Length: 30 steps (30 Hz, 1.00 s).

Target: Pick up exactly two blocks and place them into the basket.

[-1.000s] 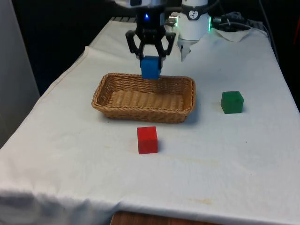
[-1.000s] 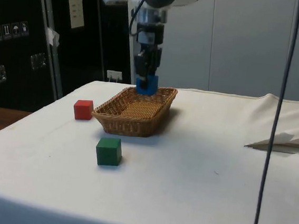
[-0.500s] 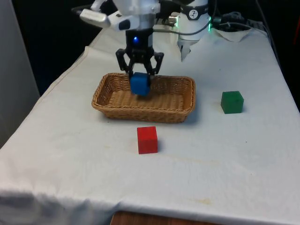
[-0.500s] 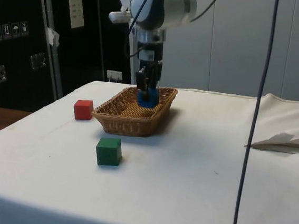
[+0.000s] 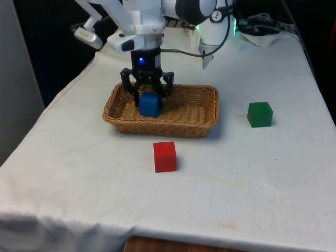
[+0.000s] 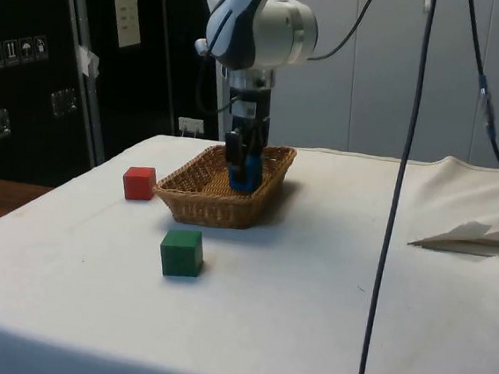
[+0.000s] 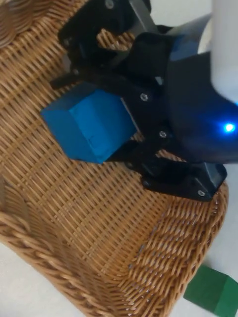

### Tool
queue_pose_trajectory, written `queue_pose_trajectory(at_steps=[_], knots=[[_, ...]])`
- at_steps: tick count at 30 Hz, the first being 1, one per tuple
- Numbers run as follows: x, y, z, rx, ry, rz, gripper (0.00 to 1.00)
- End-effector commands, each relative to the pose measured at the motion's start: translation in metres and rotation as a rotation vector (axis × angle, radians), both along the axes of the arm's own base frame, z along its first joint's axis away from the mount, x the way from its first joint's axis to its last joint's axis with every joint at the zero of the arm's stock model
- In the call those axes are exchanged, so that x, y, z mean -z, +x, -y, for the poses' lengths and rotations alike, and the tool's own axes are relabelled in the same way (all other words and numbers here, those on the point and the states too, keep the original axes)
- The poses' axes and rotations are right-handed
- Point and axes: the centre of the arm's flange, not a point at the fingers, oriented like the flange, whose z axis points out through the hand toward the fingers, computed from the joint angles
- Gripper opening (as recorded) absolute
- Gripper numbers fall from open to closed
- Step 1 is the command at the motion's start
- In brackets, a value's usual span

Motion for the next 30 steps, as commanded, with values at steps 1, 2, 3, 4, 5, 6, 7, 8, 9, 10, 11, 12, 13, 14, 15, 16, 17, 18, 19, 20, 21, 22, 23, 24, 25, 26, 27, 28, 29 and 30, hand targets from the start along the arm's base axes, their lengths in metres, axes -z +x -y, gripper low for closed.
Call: queue_pose_trajectory(at_steps=[1, 2, 3, 4, 5, 6, 7, 8, 9, 10, 11, 12, 13, 14, 15, 16, 17, 18, 19, 20, 21, 22, 23, 24, 25, 26, 27, 28, 29, 30], knots=[[0.001, 0.002, -0.001, -0.002, 0.005, 0.013, 0.46], [0.001, 0.000, 0.000, 0.000, 0.000, 0.000, 0.56], [0.001, 0.002, 0.000, -0.001, 0.005, 0.014, 0.56], [0.001, 0.002, 0.000, -0.001, 0.005, 0.014, 0.66], [0.001, 0.003, 0.000, -0.001, 0.005, 0.015, 0.76], [0.002, 0.003, 0.000, -0.001, 0.005, 0.015, 0.86], [0.002, 0.003, 0.000, -0.002, 0.006, 0.015, 0.95], [0.002, 0.003, 0.000, -0.003, 0.006, 0.016, 1.00], [0.003, 0.003, 0.000, -0.001, 0.007, 0.016, 1.00], [0.003, 0.003, 0.000, -0.001, 0.007, 0.016, 1.00], [0.003, 0.003, 0.000, -0.002, 0.007, 0.016, 1.00], [0.003, 0.002, 0.001, 0.002, 0.002, 0.003, 1.00], [0.003, 0.003, 0.000, -0.002, 0.007, 0.016, 1.00], [0.002, 0.004, 0.000, -0.001, 0.006, 0.017, 1.00], [-0.002, 0.005, 0.001, -0.001, 0.006, 0.016, 1.00], [-0.009, 0.009, 0.001, -0.002, 0.004, 0.019, 1.00], [-0.009, 0.009, 0.001, -0.002, 0.004, 0.019, 1.00], [-0.015, 0.014, 0.000, -0.006, 0.007, 0.023, 1.00], [-0.018, 0.016, 0.001, -0.006, 0.008, 0.025, 1.00], [-0.014, 0.015, 0.000, -0.007, 0.007, 0.031, 1.00], [-0.021, 0.018, 0.001, -0.006, 0.010, 0.026, 1.00], [-0.024, 0.020, 0.000, -0.008, 0.013, 0.028, 1.00], [-0.027, 0.022, 0.000, -0.010, 0.017, 0.030, 1.00], [-0.032, 0.026, -0.001, -0.014, 0.023, 0.035, 1.00], [-0.034, 0.028, -0.002, -0.017, 0.026, 0.038, 1.00], [-0.037, 0.030, -0.002, -0.019, 0.028, 0.041, 1.00], [-0.037, 0.030, -0.002, -0.019, 0.028, 0.041, 1.00], [-0.037, 0.031, -0.002, -0.021, 0.030, 0.049, 1.00], [-0.040, 0.034, -0.003, -0.023, 0.033, 0.046, 1.00], [-0.042, 0.036, -0.002, -0.026, 0.034, 0.049, 1.00]])
